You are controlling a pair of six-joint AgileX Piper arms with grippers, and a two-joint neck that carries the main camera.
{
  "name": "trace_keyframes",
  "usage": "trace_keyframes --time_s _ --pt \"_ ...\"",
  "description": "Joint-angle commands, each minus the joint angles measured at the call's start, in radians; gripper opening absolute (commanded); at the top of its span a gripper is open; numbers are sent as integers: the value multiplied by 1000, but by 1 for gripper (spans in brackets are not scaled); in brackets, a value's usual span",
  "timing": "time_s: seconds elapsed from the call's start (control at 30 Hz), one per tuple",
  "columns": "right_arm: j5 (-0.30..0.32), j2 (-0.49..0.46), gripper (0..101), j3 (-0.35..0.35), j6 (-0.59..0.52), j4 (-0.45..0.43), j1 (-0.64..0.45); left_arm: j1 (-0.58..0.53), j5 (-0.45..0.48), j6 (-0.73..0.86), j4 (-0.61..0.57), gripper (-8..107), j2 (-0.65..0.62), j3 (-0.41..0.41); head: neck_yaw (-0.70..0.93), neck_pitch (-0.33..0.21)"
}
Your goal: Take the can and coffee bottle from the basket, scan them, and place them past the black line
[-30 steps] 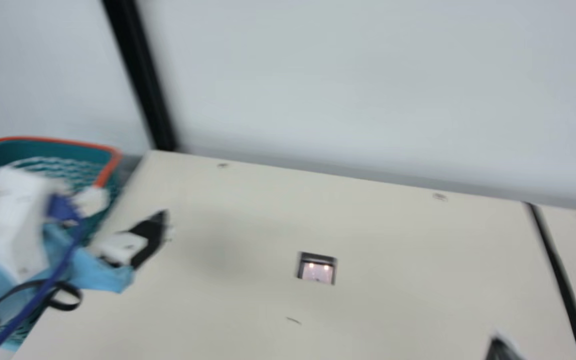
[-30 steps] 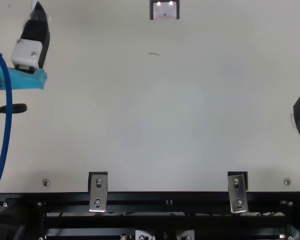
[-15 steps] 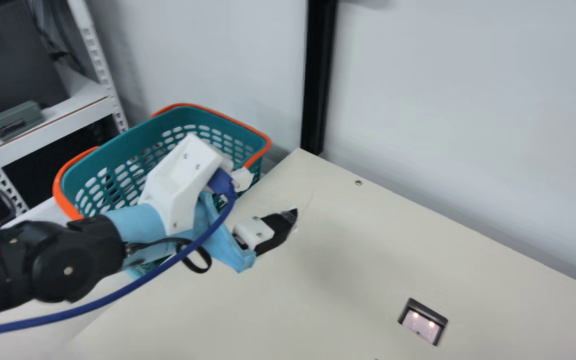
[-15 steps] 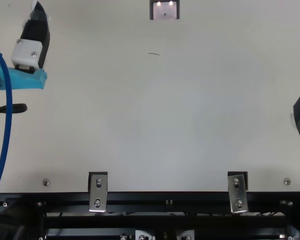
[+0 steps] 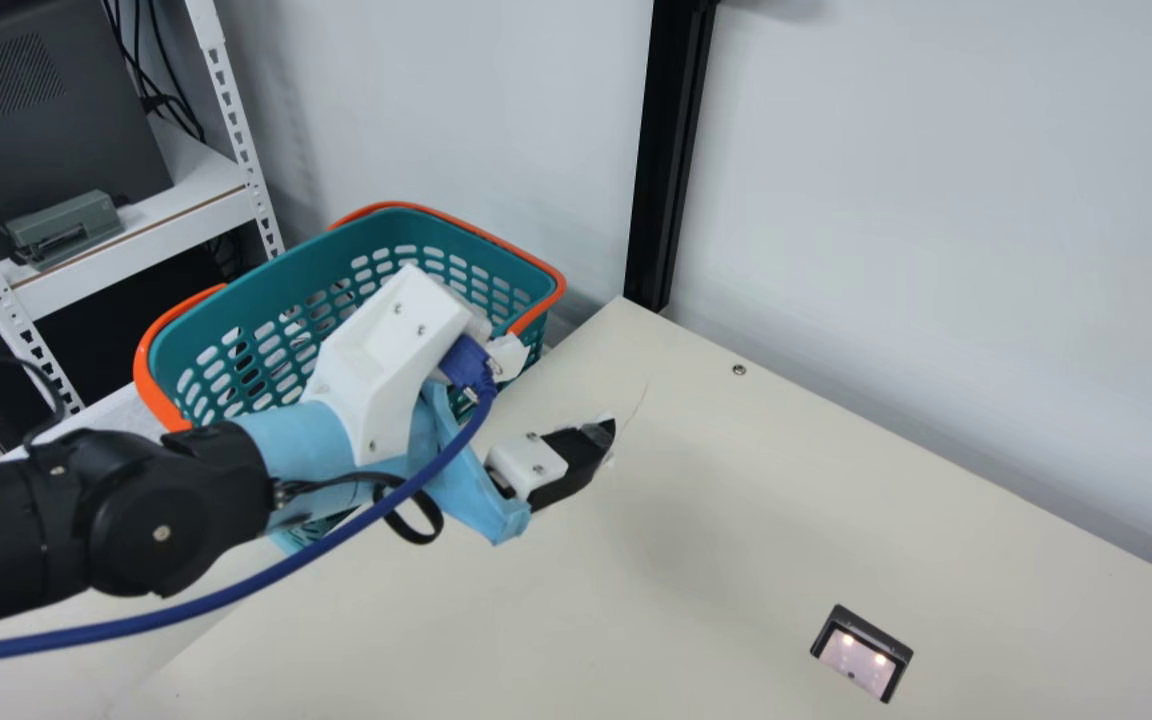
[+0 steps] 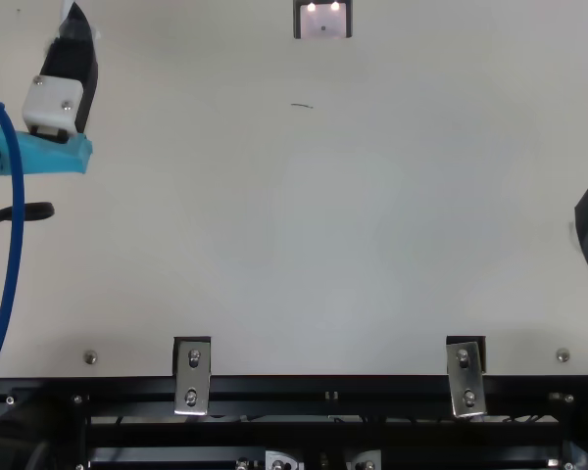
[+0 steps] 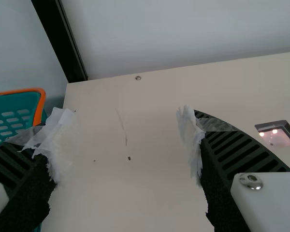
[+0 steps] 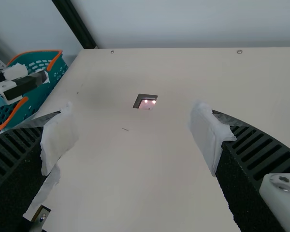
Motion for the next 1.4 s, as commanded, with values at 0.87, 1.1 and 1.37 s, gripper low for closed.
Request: trace_keyframes --time_s 0.87,1.1,1.37 --pt "0 0 101 0 0 0 0 480 328 -420 345 90 385 -431 15 -31" --pt "0 0 101 0 0 0 0 503 429 -540 470 90 523 -581 15 -31" --pt "0 0 101 0 0 0 0 522 516 -565 491 90 668 -714 15 -31"
